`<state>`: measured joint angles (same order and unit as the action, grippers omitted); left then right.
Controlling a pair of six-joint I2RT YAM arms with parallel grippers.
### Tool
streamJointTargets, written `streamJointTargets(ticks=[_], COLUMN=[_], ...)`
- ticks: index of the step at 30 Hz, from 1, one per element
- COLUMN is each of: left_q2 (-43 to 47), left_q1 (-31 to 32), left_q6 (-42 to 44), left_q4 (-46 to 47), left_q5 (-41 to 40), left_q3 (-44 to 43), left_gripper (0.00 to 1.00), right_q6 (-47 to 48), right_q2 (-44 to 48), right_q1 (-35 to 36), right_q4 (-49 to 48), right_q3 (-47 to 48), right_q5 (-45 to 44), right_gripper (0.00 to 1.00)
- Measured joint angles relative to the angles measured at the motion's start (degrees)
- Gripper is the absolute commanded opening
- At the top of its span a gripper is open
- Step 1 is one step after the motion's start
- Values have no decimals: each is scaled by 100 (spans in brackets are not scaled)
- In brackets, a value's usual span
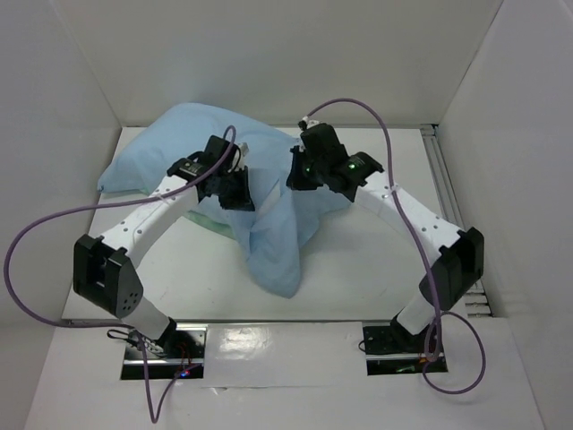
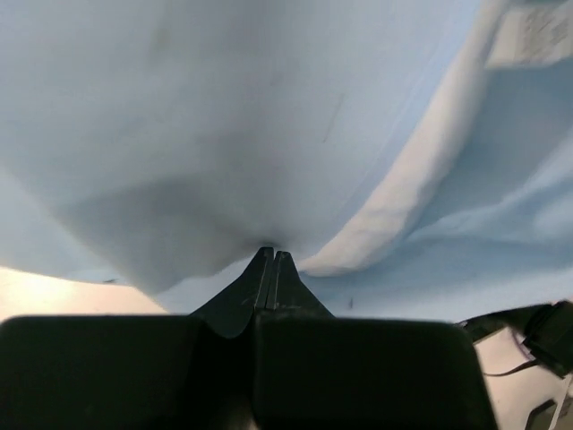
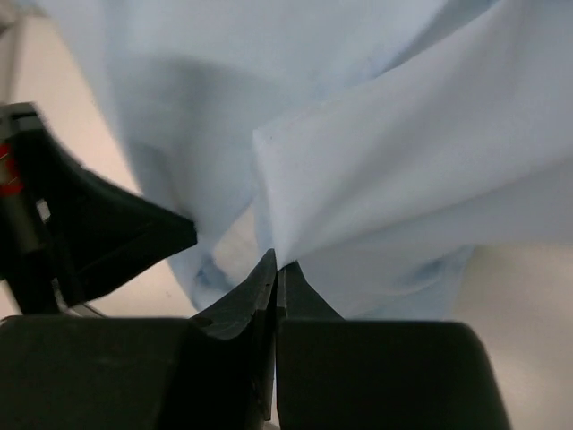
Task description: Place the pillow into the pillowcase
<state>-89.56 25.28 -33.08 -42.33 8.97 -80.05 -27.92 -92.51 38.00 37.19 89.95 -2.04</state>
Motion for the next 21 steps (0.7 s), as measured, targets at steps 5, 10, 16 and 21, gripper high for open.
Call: streamJointTargets(ticks=[5,10,16,21], left_q2=[472,951,946,951], left_q1=[-348,-573,-564,-575], left_q6=[-15,-20,-15,-17], left_q4=[39,70,70,48], left_q5=[-125,-201,-151,-170], left_q3=[-240,-367,-310,-116], left_gripper=[0,0,0,0], right_q6=[376,507,485,448], right_q2=[1207,1534,603,680], right_q1=[-26,-319,-382,-317], right_q4=[-826,-791,68,251], right_q3=[-634,-804,-490,-450], right_q5=[210,245,-352,-264], right_gripper=[5,50,32,59])
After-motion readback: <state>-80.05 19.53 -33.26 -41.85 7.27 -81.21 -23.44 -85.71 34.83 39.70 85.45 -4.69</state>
